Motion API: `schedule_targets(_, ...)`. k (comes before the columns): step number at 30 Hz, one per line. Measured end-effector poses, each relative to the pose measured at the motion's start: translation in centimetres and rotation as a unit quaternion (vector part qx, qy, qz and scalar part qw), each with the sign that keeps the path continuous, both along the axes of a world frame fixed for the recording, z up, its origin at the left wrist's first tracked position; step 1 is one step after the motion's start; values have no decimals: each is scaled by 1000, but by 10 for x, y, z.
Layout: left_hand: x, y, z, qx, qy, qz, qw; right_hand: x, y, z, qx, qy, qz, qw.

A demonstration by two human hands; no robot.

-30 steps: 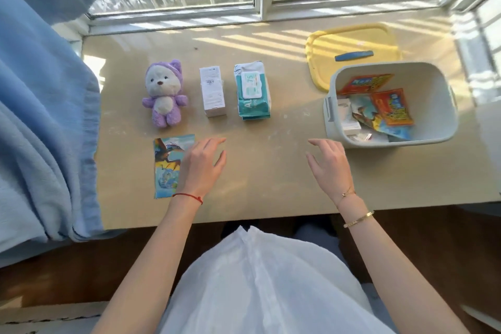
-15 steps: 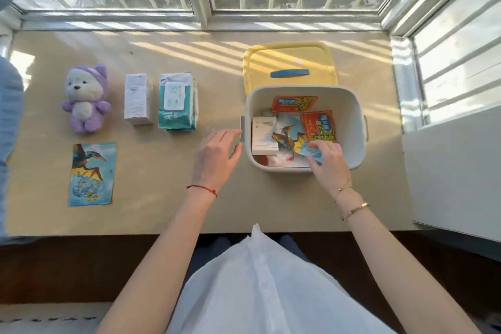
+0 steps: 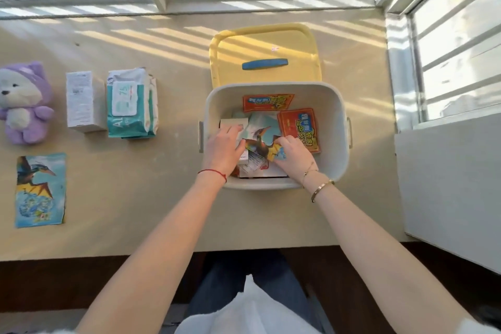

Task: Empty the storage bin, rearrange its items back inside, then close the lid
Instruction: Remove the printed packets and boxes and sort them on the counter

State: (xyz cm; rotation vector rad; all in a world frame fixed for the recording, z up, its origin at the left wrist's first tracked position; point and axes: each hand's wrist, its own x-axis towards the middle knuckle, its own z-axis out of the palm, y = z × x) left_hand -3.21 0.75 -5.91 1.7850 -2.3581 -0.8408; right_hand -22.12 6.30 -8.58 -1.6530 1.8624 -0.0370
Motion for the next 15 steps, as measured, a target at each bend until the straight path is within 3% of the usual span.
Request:
schedule_targets(5,-11,-9,-28,81,-36,25,996,-2,2,-20,9,-8,-15,1000)
schedule_targets(15,-29,-19,-24,272,118,183,937,-10,4,-19,26,-16,-53,998)
